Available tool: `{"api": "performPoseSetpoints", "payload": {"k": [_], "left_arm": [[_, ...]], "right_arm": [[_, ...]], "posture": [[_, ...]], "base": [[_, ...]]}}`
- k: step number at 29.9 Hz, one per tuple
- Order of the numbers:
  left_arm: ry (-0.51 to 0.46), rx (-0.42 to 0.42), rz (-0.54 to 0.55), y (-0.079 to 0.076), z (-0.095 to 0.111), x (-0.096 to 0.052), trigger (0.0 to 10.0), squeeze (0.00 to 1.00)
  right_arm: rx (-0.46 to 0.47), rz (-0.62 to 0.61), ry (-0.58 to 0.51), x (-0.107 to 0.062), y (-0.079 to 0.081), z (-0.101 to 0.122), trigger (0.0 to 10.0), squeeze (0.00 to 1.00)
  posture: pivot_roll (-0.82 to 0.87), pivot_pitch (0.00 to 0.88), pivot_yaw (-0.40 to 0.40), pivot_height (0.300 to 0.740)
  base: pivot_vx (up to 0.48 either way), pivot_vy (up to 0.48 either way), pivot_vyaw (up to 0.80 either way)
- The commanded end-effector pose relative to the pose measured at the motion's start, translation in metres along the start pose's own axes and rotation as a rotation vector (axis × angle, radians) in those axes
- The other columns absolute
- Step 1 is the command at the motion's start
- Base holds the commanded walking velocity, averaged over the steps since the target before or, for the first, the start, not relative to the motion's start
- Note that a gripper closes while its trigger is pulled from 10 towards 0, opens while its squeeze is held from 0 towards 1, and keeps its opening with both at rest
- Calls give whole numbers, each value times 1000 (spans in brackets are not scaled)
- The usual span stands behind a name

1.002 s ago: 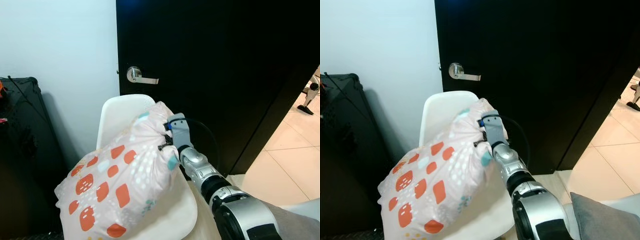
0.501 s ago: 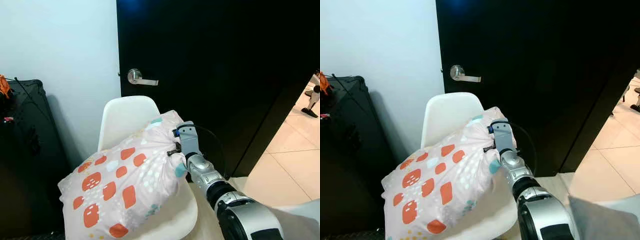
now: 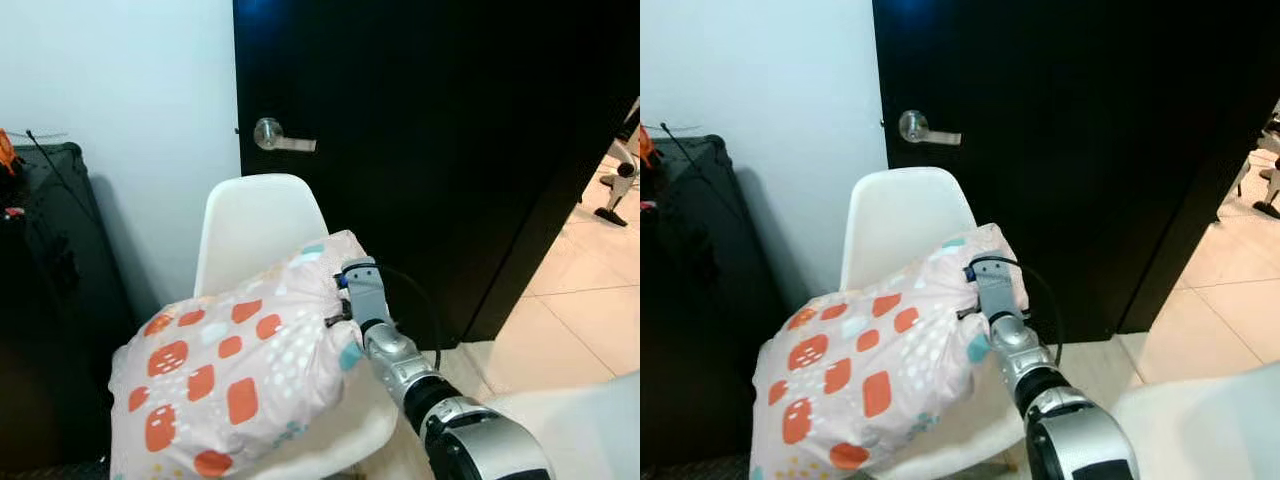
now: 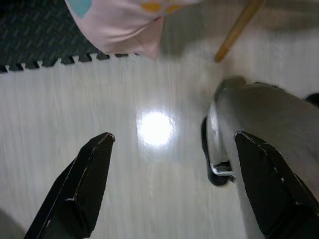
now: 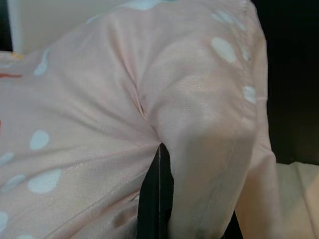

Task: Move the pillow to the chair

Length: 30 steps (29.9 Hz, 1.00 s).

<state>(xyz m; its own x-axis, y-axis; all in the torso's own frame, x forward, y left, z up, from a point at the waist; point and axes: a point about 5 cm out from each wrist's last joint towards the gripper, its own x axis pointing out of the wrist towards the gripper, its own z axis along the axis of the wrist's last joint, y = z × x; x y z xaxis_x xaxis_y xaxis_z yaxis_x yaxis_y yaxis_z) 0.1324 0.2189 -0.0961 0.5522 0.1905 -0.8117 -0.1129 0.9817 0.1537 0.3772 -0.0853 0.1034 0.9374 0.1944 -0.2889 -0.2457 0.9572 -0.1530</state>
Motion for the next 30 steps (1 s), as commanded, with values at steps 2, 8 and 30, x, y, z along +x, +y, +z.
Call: {"api": "performPoseSetpoints", "payload": {"k": [2,8,30], "left_arm": [[109,8,-20,-5,-30,-8,10000,0],[107,8,-21,-6,-37,-11,10000,0],[35,-24,-19,-3,-89,-47,10000,0]], "right_arm": [[-4,10,-2,-1,5,-5,10000,0],[-9,37,-2,-3,12,-12,10000,0],[129,-83,-410,1,-21,147,10000,0]], "posture": [[94,121,-66,615],[108,188,-71,595],[270,485,-53,525]], "base": [[0,0,0],[0,0,0],[0,0,0]]}}
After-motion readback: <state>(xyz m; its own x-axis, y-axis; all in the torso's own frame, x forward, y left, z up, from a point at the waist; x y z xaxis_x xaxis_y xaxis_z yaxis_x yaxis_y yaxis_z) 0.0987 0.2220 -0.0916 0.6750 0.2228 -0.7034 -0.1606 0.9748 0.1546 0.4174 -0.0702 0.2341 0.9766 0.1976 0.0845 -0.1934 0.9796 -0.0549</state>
